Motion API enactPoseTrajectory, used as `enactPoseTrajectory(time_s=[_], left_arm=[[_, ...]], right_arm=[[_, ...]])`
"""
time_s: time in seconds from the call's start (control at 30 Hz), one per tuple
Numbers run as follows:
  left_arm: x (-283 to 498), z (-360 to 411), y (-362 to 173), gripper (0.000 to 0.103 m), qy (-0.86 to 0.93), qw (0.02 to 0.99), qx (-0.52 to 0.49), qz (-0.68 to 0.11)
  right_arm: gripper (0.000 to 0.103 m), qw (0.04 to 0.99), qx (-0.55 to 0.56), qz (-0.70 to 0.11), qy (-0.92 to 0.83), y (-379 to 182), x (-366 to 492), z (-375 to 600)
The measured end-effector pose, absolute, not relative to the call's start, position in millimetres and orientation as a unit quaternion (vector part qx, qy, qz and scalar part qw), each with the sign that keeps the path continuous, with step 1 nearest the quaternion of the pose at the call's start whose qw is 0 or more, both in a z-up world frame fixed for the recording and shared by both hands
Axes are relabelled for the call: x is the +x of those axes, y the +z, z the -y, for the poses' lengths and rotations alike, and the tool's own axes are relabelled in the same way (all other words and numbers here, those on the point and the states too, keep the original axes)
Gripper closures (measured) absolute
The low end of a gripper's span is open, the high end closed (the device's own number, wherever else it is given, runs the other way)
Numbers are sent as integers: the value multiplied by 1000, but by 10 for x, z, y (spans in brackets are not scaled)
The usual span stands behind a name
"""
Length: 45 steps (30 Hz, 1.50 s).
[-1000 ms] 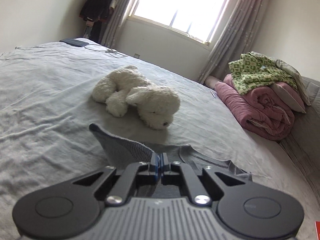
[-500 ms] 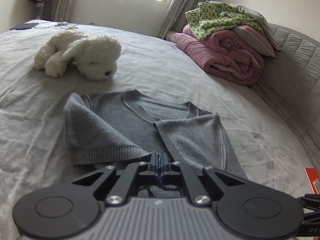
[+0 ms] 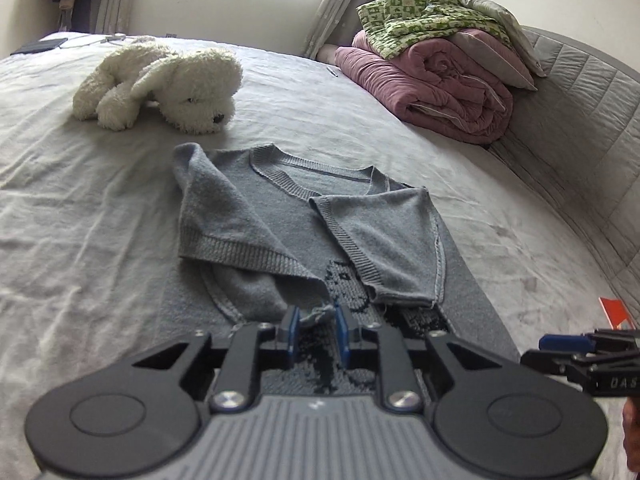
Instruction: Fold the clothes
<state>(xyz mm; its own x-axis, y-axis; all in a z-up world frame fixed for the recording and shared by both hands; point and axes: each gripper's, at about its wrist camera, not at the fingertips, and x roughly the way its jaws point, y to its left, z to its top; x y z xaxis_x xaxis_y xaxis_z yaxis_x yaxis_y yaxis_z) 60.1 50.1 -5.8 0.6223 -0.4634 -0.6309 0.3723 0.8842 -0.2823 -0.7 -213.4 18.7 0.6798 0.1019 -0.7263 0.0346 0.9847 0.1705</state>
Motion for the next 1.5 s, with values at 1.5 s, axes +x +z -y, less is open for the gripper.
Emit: enactPoseTrajectory(time_s=[1.5], left_arm=[[257,-1212,-199,73,-298,862,-56,-407]], right_arm=[[66,935,12,-313,163,-86,1647,685]])
